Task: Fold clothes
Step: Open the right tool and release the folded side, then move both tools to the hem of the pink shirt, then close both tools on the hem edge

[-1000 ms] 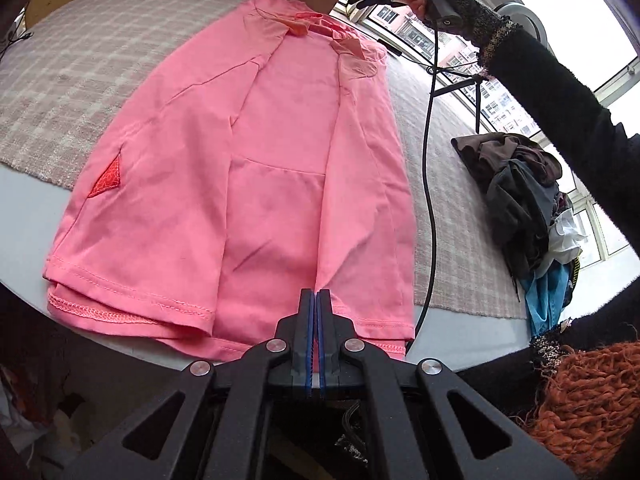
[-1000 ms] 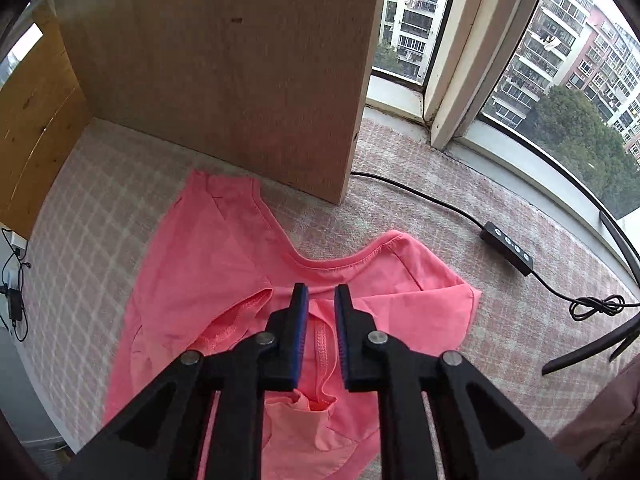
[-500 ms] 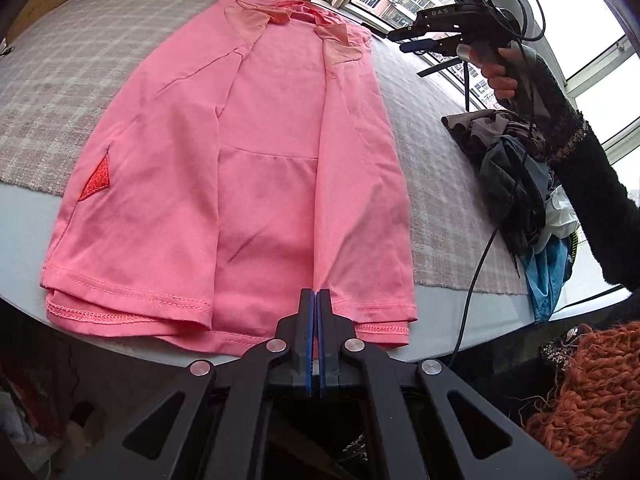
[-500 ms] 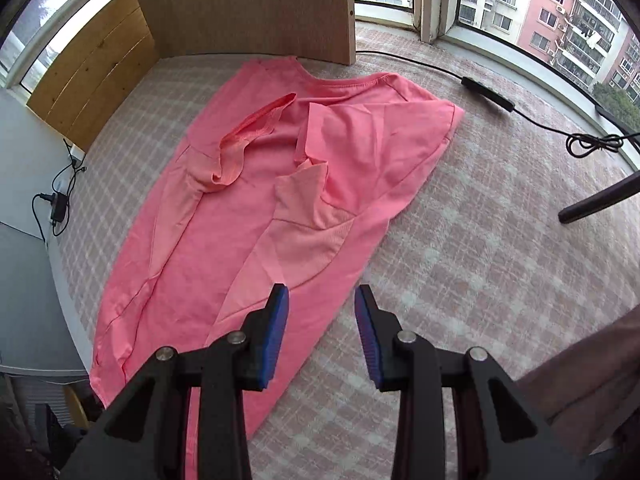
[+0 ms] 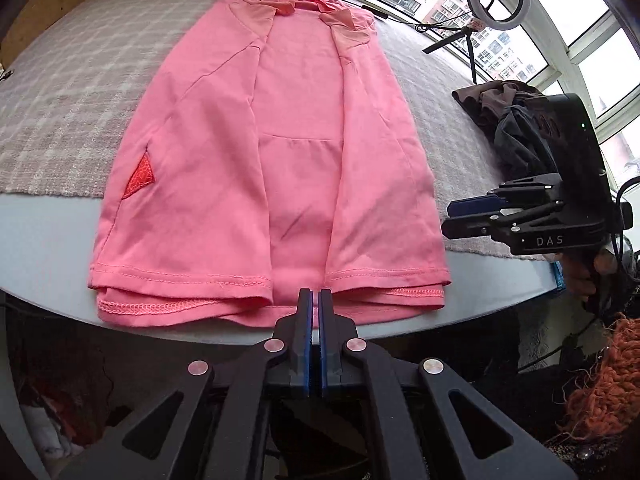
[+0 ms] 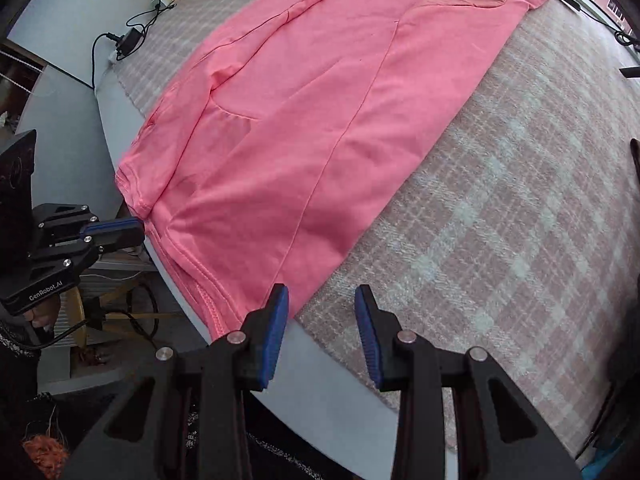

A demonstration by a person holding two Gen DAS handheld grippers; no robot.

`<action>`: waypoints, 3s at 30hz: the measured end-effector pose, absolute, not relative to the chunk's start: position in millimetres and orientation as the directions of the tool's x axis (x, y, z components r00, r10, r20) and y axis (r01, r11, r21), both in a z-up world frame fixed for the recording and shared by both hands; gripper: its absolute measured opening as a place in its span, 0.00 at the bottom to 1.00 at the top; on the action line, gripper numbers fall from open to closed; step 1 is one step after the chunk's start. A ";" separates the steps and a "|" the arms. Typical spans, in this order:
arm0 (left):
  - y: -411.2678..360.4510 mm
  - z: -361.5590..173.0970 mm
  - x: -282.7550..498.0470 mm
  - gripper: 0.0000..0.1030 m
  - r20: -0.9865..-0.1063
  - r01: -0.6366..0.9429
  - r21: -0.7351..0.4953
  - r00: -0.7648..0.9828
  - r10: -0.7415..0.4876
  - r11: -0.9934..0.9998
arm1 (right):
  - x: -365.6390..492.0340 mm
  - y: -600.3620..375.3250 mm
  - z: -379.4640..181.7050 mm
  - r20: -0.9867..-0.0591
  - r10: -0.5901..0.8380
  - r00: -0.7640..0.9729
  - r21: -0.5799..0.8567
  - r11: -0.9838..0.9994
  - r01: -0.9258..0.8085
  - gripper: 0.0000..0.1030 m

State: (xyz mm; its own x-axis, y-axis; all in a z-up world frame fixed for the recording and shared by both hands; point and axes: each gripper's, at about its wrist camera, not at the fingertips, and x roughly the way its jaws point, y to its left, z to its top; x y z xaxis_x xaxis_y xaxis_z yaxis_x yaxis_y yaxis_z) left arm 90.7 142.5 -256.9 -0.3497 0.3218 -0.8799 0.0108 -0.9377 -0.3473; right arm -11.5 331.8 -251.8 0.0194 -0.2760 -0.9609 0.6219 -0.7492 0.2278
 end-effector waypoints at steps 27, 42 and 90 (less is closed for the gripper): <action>58.7 -228.2 100.3 0.10 -0.889 -0.121 -0.236 -0.374 0.264 -0.964 | 49.7 339.9 -232.7 -0.971 -0.190 -0.146 0.120 -0.914 0.388 0.35; 45.8 -203.5 42.9 0.13 -0.918 -0.128 -0.168 -0.342 0.202 -0.977 | -0.3 361.1 -219.7 -0.947 -0.298 -0.123 0.242 -0.908 0.341 0.35; 68.1 -271.5 28.6 0.02 -0.939 -0.372 -0.303 -0.041 0.341 -0.878 | 42.5 315.3 -250.7 -0.950 -0.284 -0.129 0.247 -0.938 0.244 0.05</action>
